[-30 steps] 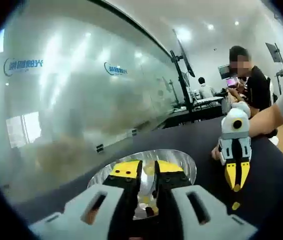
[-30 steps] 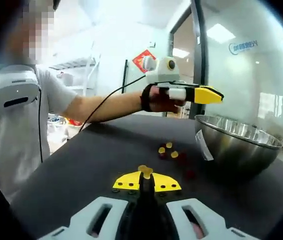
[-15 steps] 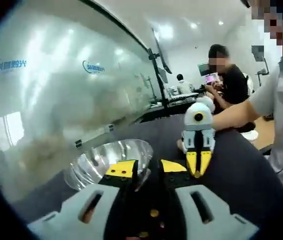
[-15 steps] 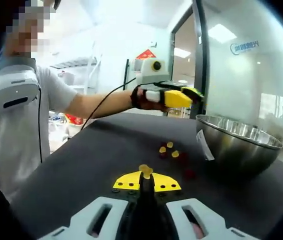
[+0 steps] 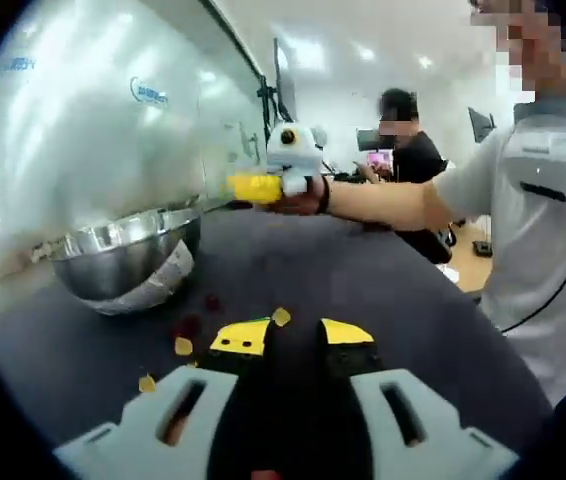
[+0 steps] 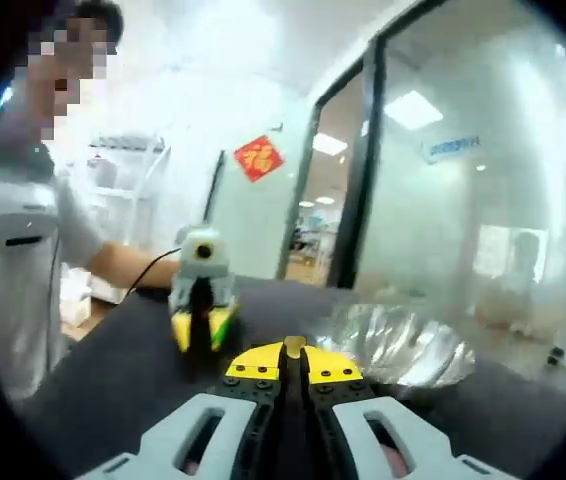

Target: Pick candy and put bowl

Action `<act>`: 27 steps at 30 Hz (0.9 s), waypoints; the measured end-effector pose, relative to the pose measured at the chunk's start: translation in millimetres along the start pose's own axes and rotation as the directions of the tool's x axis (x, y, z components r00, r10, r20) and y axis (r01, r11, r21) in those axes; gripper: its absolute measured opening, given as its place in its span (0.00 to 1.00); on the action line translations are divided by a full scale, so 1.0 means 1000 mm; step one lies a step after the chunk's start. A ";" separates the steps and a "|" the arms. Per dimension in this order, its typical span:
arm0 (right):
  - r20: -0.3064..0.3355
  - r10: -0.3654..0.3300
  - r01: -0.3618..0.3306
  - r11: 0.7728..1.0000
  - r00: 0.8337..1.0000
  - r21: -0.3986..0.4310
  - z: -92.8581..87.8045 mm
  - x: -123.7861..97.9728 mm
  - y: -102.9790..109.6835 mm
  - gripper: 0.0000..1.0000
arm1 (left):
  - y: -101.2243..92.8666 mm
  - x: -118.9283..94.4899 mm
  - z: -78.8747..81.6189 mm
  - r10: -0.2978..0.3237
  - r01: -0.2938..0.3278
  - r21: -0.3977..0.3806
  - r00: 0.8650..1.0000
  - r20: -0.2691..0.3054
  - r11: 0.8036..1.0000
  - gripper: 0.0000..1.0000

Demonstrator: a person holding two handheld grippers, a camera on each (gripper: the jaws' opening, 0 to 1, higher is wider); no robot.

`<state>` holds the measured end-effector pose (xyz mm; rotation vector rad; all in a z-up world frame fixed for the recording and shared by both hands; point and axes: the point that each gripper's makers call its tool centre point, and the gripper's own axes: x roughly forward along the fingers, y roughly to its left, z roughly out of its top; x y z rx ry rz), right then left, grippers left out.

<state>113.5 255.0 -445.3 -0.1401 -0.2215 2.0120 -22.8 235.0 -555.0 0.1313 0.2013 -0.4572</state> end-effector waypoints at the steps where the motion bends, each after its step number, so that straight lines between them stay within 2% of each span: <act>1: 0.009 -0.029 0.029 0.999 1.000 0.020 0.005 0.004 -0.010 0.02 | -0.001 0.001 -0.008 -0.007 0.007 0.000 1.000 -0.030 1.000 0.11; 2: 0.012 -0.059 0.058 0.997 0.998 0.045 0.010 0.010 -0.022 0.02 | -0.001 0.002 -0.015 -0.002 0.002 -0.004 0.998 -0.061 1.000 0.11; 3: -0.018 -0.101 0.102 0.994 0.995 0.046 0.010 0.019 -0.038 0.02 | -0.001 0.002 -0.016 0.004 -0.003 0.011 0.997 -0.072 1.000 0.11; 5: -0.088 -0.162 0.165 0.986 0.983 0.025 0.000 0.030 -0.055 0.02 | -0.003 0.002 -0.014 0.004 -0.003 0.020 0.998 -0.065 1.000 0.11; 6: -0.131 -0.164 0.168 0.986 0.978 0.021 -0.007 0.036 -0.058 0.03 | -0.003 0.002 -0.014 0.004 -0.002 0.021 0.998 -0.065 1.000 0.11; 8: -0.124 -0.150 0.155 0.987 0.981 0.030 -0.009 0.050 -0.058 0.03 | -0.002 0.002 -0.018 0.013 -0.010 0.028 0.996 -0.085 1.000 0.11; 11: -0.150 -0.148 0.156 0.987 0.977 0.043 -0.018 0.055 -0.057 0.03 | -0.001 0.003 -0.018 0.015 -0.013 0.026 0.996 -0.087 1.000 0.10; 15: -0.154 -0.163 0.171 0.984 0.975 0.041 -0.025 0.051 -0.058 0.05 | -0.003 0.003 -0.018 0.009 -0.006 0.031 0.996 -0.087 0.999 0.10; 17: -0.138 -0.141 0.151 0.986 0.980 0.067 -0.023 0.050 -0.054 0.13 | -0.004 0.004 -0.019 0.006 -0.003 0.030 0.996 -0.087 1.000 0.10; 22: -0.140 -0.168 0.175 0.984 0.976 0.038 -0.021 0.044 -0.056 0.13 | -0.004 0.004 -0.019 0.008 -0.005 0.029 0.996 -0.089 1.000 0.10; 23: -0.123 -0.171 0.177 0.984 0.978 0.036 -0.017 0.041 -0.056 0.13 | -0.003 0.004 -0.019 0.015 -0.012 0.033 0.996 -0.091 0.999 0.10; 25: -0.045 -0.105 0.107 0.993 0.993 0.053 -0.003 0.034 -0.037 0.13 | -0.001 -0.001 -0.019 0.030 -0.024 0.064 0.994 -0.103 0.998 0.10; 26: -0.021 -0.056 0.057 0.998 0.998 0.040 -0.001 0.028 -0.024 0.13 | 0.002 -0.005 -0.019 0.043 -0.033 0.088 0.992 -0.115 0.996 0.10; 27: -0.023 -0.005 0.005 1.000 1.000 0.017 -0.004 0.019 -0.011 0.13 | 0.006 -0.013 -0.018 0.062 -0.046 0.124 0.991 -0.122 0.991 0.10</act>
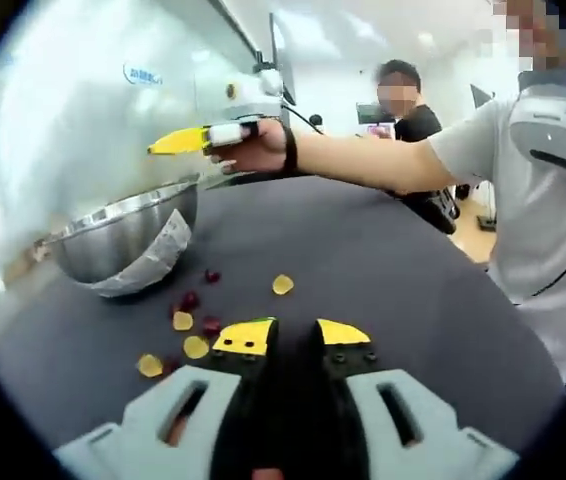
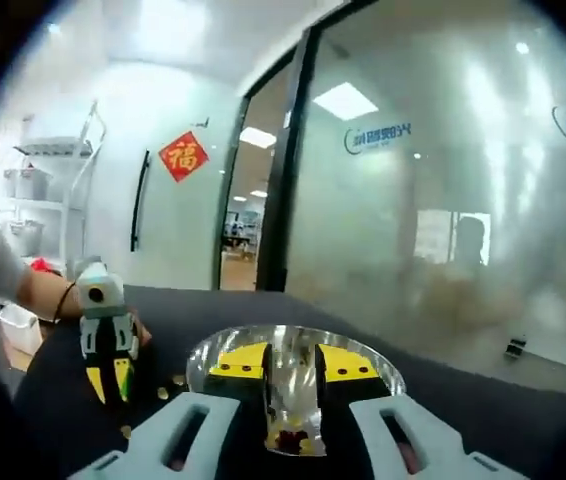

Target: Pick candy and put bowl

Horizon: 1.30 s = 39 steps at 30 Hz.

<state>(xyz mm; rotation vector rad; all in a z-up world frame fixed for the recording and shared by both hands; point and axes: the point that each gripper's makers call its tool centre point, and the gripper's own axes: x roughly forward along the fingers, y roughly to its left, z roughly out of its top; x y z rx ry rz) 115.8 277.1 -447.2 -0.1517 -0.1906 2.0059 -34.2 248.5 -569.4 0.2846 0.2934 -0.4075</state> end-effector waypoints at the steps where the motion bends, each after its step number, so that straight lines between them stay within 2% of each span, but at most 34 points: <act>1: -0.013 0.053 -0.054 0.998 0.998 -0.029 -0.007 -0.008 0.014 0.13 | 0.004 -0.009 0.001 0.013 -0.013 0.013 1.000 0.005 1.000 0.10; 2: -0.042 0.084 -0.086 0.996 0.996 -0.036 -0.016 -0.015 0.022 0.13 | 0.010 -0.017 0.001 0.029 -0.029 -0.022 0.999 0.016 0.999 0.10; 3: -0.108 0.131 -0.135 0.990 0.985 -0.035 -0.033 -0.025 0.033 0.13 | 0.023 -0.030 -0.003 0.069 -0.068 -0.041 0.998 0.009 0.997 0.10; 5: -0.184 0.225 -0.228 0.974 0.957 0.005 -0.062 -0.046 0.054 0.13 | 0.044 -0.043 -0.010 0.132 -0.131 -0.074 0.991 0.011 0.989 0.10; 6: -0.214 0.239 -0.236 0.971 0.947 0.041 -0.079 -0.056 0.058 0.13 | 0.053 -0.048 -0.015 0.161 -0.161 -0.086 0.987 -0.005 0.983 0.10; 7: -0.238 0.228 -0.222 0.974 0.944 0.052 -0.091 -0.061 0.057 0.13 | 0.059 -0.049 -0.021 0.177 -0.178 -0.097 0.984 -0.022 0.979 0.10; 9: -0.253 0.183 -0.173 0.983 0.950 0.059 -0.108 -0.062 0.048 0.13 | 0.066 -0.047 -0.031 0.188 -0.192 -0.097 0.981 -0.047 0.977 0.10; 10: -0.266 0.180 -0.161 0.983 0.947 0.088 -0.116 -0.060 0.046 0.13 | 0.069 -0.045 -0.041 0.194 -0.201 -0.087 0.977 -0.086 0.976 0.10; 12: -0.327 0.167 -0.149 0.986 0.930 0.078 -0.128 -0.055 0.042 0.13 | 0.075 -0.041 -0.038 0.189 -0.192 -0.134 0.981 -0.036 0.972 0.12; 13: -0.325 0.178 -0.159 0.984 0.929 0.083 -0.132 -0.047 0.045 0.13 | 0.082 -0.040 -0.040 0.200 -0.201 -0.175 0.979 -0.027 0.964 0.14; 14: -0.333 0.184 -0.162 0.982 0.925 0.093 -0.134 -0.043 0.047 0.12 | 0.088 -0.041 -0.043 0.206 -0.208 -0.169 0.978 -0.028 0.963 0.17; 15: -0.314 0.180 -0.153 0.982 0.932 0.108 -0.131 -0.038 0.045 0.12 | 0.093 -0.041 -0.044 0.210 -0.211 -0.172 0.977 -0.026 0.962 0.18; 17: -0.321 0.164 -0.144 0.986 0.933 0.086 -0.131 -0.029 0.045 0.12 | 0.098 -0.037 -0.044 0.212 -0.214 -0.165 0.977 -0.028 0.963 0.16; 21: -0.314 0.169 -0.152 0.985 0.934 0.078 -0.130 -0.012 0.048 0.12 | 0.102 -0.023 -0.041 0.160 -0.160 -0.155 0.987 -0.010 0.975 0.14; 23: -0.309 0.178 -0.161 0.984 0.934 0.080 -0.129 -0.004 0.052 0.12 | 0.099 -0.016 -0.038 0.118 -0.118 -0.145 0.993 -0.005 0.982 0.10; 29: -0.295 0.206 -0.195 0.978 0.933 0.068 -0.126 0.022 0.062 0.11 | 0.097 -0.008 -0.034 0.102 -0.101 -0.125 0.995 0.003 0.987 0.05; 33: -0.285 0.215 -0.208 0.977 0.934 0.053 -0.125 0.027 0.067 0.08 | 0.094 -0.008 -0.033 0.102 -0.100 -0.121 0.995 0.007 0.988 0.03; 39: -0.275 0.207 -0.219 0.976 0.939 -0.015 -0.123 0.028 0.071 0.03 | 0.092 -0.010 -0.033 0.111 -0.109 -0.105 0.994 0.007 0.988 0.02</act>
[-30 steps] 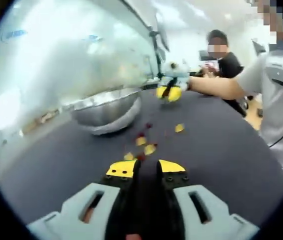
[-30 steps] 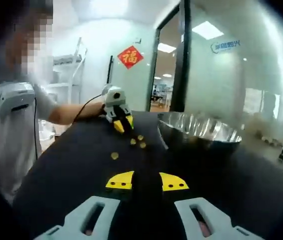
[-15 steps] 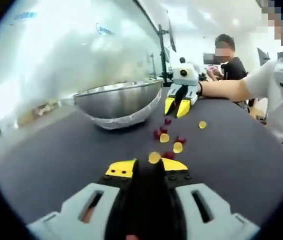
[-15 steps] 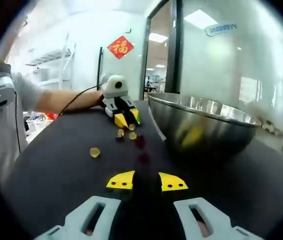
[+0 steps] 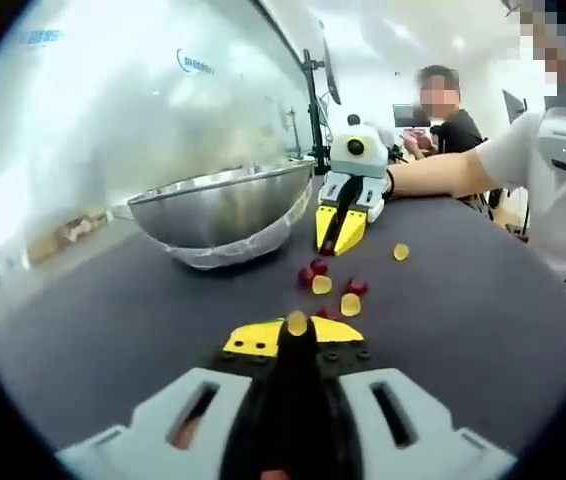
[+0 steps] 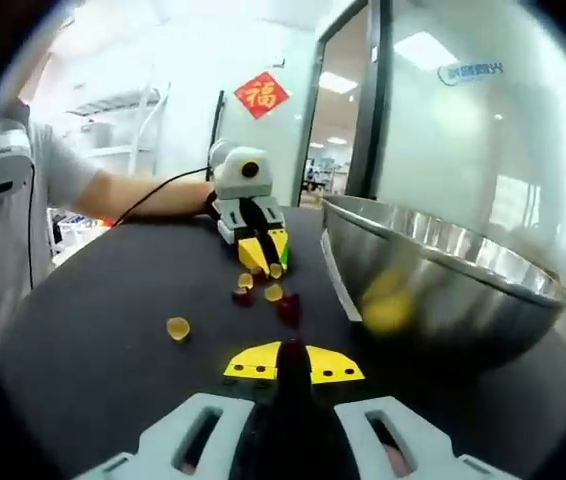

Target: Pick candy and put bowl

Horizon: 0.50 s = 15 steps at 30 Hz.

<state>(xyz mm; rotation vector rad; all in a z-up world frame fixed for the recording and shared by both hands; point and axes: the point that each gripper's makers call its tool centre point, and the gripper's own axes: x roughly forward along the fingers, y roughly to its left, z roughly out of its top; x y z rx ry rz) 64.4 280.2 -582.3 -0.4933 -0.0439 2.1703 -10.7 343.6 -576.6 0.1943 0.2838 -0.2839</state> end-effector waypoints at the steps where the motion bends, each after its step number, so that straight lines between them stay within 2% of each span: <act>1: 0.002 -0.001 0.001 1.000 1.000 -0.002 0.000 -0.001 0.000 0.03 | 0.000 0.000 0.000 0.002 -0.002 0.006 1.000 -0.001 1.000 0.01; 12: 0.037 0.006 -0.004 0.998 0.999 -0.055 0.008 -0.010 0.009 0.03 | 0.002 -0.006 0.002 0.036 -0.036 -0.013 0.999 0.003 0.999 0.01; 15: 0.054 0.003 0.000 0.999 0.999 -0.054 0.010 -0.017 0.011 0.03 | -0.002 -0.014 0.014 0.043 -0.042 -0.026 0.998 0.040 0.999 0.01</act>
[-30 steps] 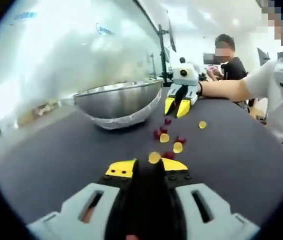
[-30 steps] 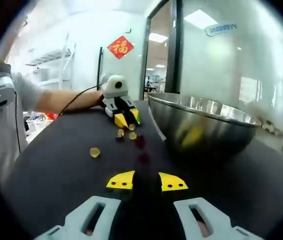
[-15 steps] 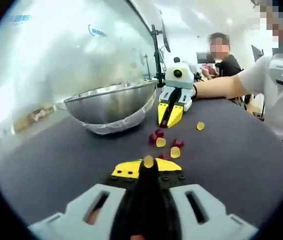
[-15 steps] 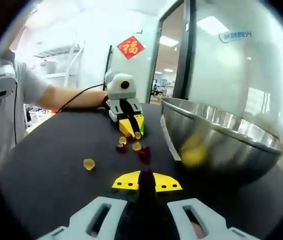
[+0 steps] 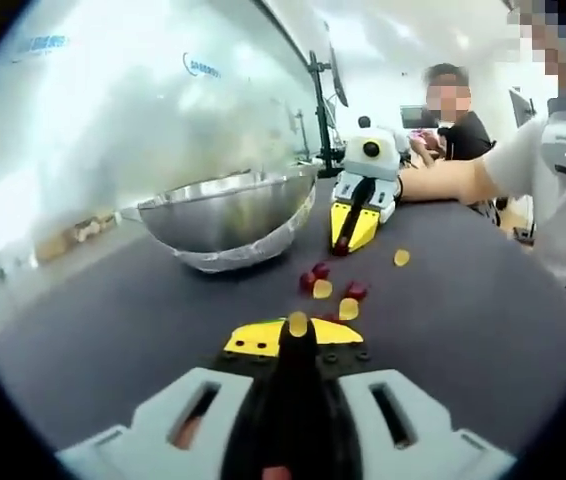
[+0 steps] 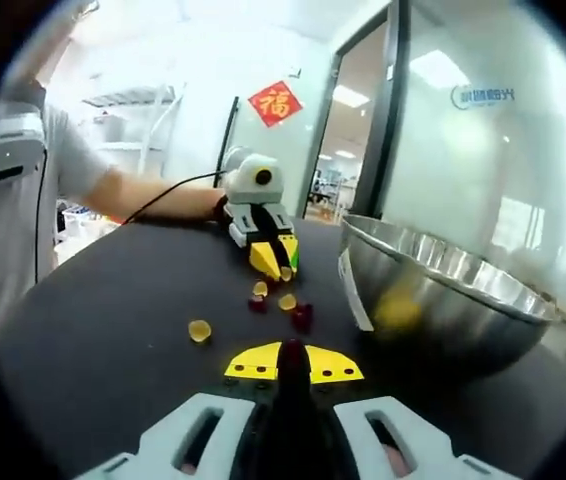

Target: Pick candy and put bowl

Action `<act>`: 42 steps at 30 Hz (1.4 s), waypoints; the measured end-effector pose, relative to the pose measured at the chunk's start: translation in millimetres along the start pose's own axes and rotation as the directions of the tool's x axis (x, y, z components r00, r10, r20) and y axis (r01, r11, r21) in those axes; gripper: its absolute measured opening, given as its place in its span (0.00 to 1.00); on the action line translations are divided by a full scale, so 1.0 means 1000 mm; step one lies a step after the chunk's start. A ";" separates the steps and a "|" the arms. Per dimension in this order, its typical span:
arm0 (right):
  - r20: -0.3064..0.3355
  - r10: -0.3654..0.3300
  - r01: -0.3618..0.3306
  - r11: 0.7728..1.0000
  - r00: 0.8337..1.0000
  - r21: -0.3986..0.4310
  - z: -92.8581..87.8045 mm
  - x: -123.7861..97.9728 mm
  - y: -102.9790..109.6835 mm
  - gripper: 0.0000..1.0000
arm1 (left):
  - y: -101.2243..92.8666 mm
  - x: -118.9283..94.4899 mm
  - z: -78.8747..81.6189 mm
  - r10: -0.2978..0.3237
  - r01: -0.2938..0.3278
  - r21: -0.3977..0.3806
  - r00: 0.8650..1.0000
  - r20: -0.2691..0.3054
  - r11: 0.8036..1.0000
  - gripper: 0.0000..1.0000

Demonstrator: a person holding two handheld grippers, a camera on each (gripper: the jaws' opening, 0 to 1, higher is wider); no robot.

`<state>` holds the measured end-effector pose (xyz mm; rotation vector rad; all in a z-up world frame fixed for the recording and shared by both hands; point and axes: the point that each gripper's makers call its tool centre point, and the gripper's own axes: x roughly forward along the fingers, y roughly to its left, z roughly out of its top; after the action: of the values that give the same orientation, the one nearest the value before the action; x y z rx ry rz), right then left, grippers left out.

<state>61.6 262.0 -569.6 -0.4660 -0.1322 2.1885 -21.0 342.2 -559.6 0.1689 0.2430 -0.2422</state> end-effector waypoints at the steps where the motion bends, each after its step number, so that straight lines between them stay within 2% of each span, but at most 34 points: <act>1: 0.008 -0.002 0.002 1.000 1.000 0.002 0.001 -0.002 0.001 0.03 | 0.000 -0.005 0.010 0.010 -0.010 -0.001 0.999 0.034 1.000 0.01; 3: 0.016 -0.005 0.005 1.000 1.000 0.006 0.003 -0.006 0.002 0.03 | 0.008 -0.015 0.035 0.070 -0.070 0.002 0.990 0.120 0.998 0.01; 4: 0.017 -0.007 0.007 1.000 1.000 0.006 0.003 -0.008 0.002 0.03 | 0.010 -0.019 0.050 0.088 -0.086 -0.019 0.981 0.173 0.996 0.01; 6: 0.025 -0.010 0.010 1.000 1.000 0.009 0.005 -0.010 0.002 0.03 | 0.021 -0.026 0.082 0.140 -0.131 -0.052 0.950 0.279 0.990 0.01; 7: 0.027 -0.011 0.011 1.000 1.000 0.010 0.005 -0.010 0.002 0.03 | 0.024 -0.025 0.095 0.147 -0.134 -0.062 0.938 0.315 0.989 0.01; 8: 0.027 -0.017 0.017 1.000 0.999 0.010 0.005 -0.010 0.000 0.03 | 0.025 -0.022 0.102 0.147 -0.148 -0.023 0.940 0.307 0.989 0.01; 10: 0.026 -0.020 0.020 1.000 0.999 0.014 0.005 -0.010 0.000 0.03 | 0.030 -0.011 0.114 0.154 -0.157 -0.013 0.944 0.292 0.987 0.01; 12: 0.024 -0.023 0.023 1.000 0.999 0.017 0.004 -0.011 0.000 0.03 | 0.035 0.005 0.128 0.137 -0.138 -0.017 0.944 0.300 0.990 0.01; 14: 0.022 -0.027 0.027 0.999 0.999 0.022 0.003 -0.012 -0.001 0.03 | 0.041 0.024 0.135 0.148 -0.156 0.007 0.949 0.279 0.988 0.01; 17: 0.029 -0.045 0.044 0.998 0.999 0.044 0.004 -0.011 -0.007 0.03 | 0.052 0.048 0.142 0.167 -0.172 -0.007 0.944 0.285 0.985 0.02; 18: 0.027 -0.053 0.052 0.997 0.998 0.050 0.003 -0.012 -0.009 0.03 | 0.054 0.054 0.145 0.171 -0.175 -0.015 0.935 0.311 0.984 0.03; 20: 0.027 -0.056 0.055 0.997 0.998 0.058 0.003 -0.014 -0.010 0.03 | 0.060 0.064 0.144 0.193 -0.201 -0.010 0.923 0.333 0.979 0.07; 22: 0.032 -0.053 0.051 0.997 0.998 0.057 0.004 -0.014 -0.008 0.03 | 0.063 0.072 0.137 0.198 -0.202 -0.022 0.929 0.312 0.979 0.12; 25: 0.035 -0.038 0.036 0.998 0.999 0.054 0.005 -0.013 -0.006 0.03 | 0.061 0.076 0.134 0.194 -0.195 -0.025 0.936 0.295 0.980 0.11; 34: 0.030 -0.009 0.008 0.999 1.000 0.043 0.006 -0.009 0.000 0.03 | 0.048 0.060 0.133 0.161 -0.172 0.018 0.951 0.262 0.985 0.10; 37: 0.028 -0.013 0.012 0.999 1.000 0.045 0.006 -0.009 0.000 0.03 | 0.032 0.047 0.125 0.142 -0.151 0.013 0.955 0.259 0.989 0.10; 38: 0.029 -0.013 0.012 0.999 0.999 0.046 0.006 -0.010 0.000 0.03 | 0.024 0.044 0.118 0.129 -0.135 0.008 0.958 0.255 0.991 0.10; 39: 0.031 -0.014 0.013 0.999 0.999 0.046 0.007 -0.010 0.000 0.03 | 0.010 0.042 0.104 0.093 -0.104 0.045 0.974 0.208 0.994 0.10; 40: 0.034 -0.014 0.013 0.999 0.999 0.049 0.007 -0.010 -0.001 0.03 | -0.002 0.038 0.092 0.069 -0.083 0.070 0.981 0.179 0.994 0.10; 42: 0.047 -0.011 0.008 0.998 0.999 0.063 0.009 -0.011 -0.002 0.03 | -0.018 0.029 0.079 0.048 -0.058 0.046 0.982 0.181 0.997 0.10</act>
<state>65.6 254.6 -557.5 -0.3781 -0.0914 2.1881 19.1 303.1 -493.7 0.2027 0.0525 -0.2094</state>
